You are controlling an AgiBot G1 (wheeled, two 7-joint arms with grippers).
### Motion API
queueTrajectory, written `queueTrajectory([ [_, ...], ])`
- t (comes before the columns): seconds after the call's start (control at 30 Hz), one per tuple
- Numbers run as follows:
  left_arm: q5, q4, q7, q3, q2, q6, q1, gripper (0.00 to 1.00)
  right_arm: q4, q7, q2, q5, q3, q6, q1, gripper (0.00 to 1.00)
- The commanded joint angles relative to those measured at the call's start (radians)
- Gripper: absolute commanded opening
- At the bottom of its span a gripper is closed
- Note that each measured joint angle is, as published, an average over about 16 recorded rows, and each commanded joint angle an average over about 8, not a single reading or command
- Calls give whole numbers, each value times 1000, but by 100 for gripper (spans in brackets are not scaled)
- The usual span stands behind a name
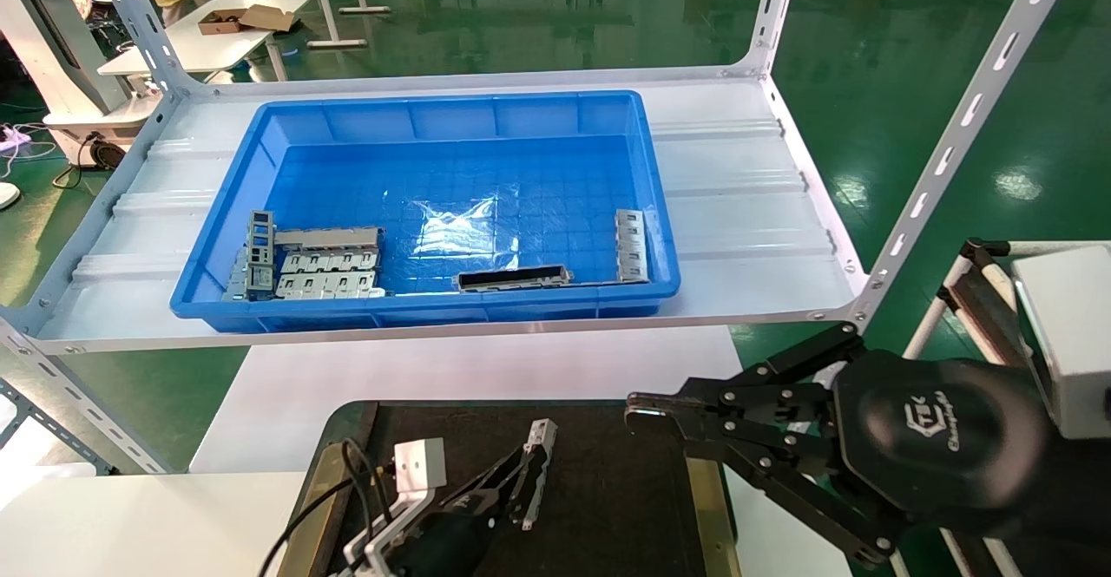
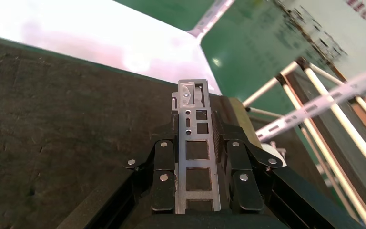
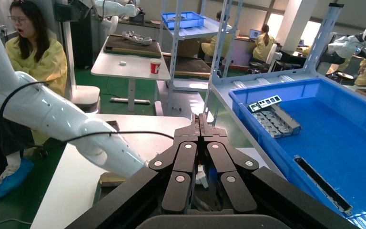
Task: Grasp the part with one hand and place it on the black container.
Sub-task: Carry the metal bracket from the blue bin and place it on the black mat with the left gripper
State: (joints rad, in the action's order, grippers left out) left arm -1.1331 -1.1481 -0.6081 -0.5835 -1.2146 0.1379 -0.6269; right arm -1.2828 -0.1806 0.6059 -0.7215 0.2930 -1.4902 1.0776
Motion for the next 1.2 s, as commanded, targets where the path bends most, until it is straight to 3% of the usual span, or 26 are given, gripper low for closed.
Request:
queueTrajectory([
  [0.03,-7,25,-19,-18,-24,-45,-13,0,0,0,0,0,0,0,0,0],
  [0.4,19,216,-65,-109,-101,-162,-118,0,0,0,0,1,1,0,0,0],
  [0.8,109,388,-109,-261,-130,-191,-234,0,0,1,-1,1,1,1,0,0],
  [0.87,128,400,-116,-289,-130,-198,-247,0,0,1,-1,1,2,1,0,4],
  [0.9,138,403,-120,-302,-130,-202,-252,4,0,1,-1,1,2,1,0,14],
  [1.1,191,404,-134,-373,-124,-231,-275,78,0,1,-1,1,2,1,0,88],
  [1.17,209,400,-136,-392,-122,-243,-280,99,0,1,-1,1,2,1,0,100],
  [1.2,218,397,-136,-402,-121,-249,-283,100,0,1,-1,1,2,1,0,100],
])
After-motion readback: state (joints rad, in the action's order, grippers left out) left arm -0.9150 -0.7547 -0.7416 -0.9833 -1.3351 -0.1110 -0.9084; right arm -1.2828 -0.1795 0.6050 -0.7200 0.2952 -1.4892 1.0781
